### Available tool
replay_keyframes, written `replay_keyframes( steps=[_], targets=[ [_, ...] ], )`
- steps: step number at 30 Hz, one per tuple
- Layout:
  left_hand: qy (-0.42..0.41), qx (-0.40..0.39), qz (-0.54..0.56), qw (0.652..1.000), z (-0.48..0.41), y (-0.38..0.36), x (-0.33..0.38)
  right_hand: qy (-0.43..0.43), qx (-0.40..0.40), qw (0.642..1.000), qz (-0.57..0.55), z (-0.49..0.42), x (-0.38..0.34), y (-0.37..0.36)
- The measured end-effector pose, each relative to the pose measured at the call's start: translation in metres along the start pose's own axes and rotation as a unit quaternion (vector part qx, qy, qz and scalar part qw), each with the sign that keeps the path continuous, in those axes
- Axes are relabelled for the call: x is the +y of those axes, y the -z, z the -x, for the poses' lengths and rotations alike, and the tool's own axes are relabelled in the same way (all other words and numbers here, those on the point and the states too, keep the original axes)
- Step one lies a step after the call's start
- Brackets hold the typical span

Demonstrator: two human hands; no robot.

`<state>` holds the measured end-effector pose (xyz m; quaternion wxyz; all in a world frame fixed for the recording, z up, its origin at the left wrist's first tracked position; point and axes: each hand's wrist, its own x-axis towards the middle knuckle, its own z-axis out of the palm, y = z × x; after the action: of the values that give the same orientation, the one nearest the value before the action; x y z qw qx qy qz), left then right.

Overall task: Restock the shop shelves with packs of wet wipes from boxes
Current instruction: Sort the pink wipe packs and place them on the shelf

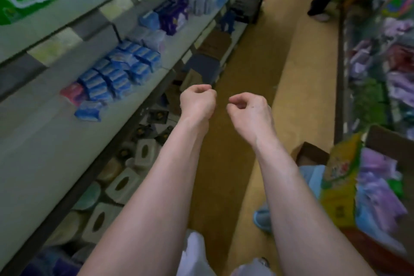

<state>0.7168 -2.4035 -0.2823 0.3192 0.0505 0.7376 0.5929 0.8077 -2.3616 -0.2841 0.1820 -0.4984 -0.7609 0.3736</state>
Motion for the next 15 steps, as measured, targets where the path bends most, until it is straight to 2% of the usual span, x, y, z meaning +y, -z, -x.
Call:
replay_keyframes(
  steps=[7,15],
  targets=[
    [0.009,-0.109,-0.086,0.99,0.068,-0.128,-0.039,-0.109,0.077,0.991,-0.013,0.015,0.112,0.093],
    [0.06,-0.183,-0.125,0.973,0.14,-0.265,-0.089,-0.183,0.113,0.976,-0.033,0.029,0.232,0.19]
  ],
)
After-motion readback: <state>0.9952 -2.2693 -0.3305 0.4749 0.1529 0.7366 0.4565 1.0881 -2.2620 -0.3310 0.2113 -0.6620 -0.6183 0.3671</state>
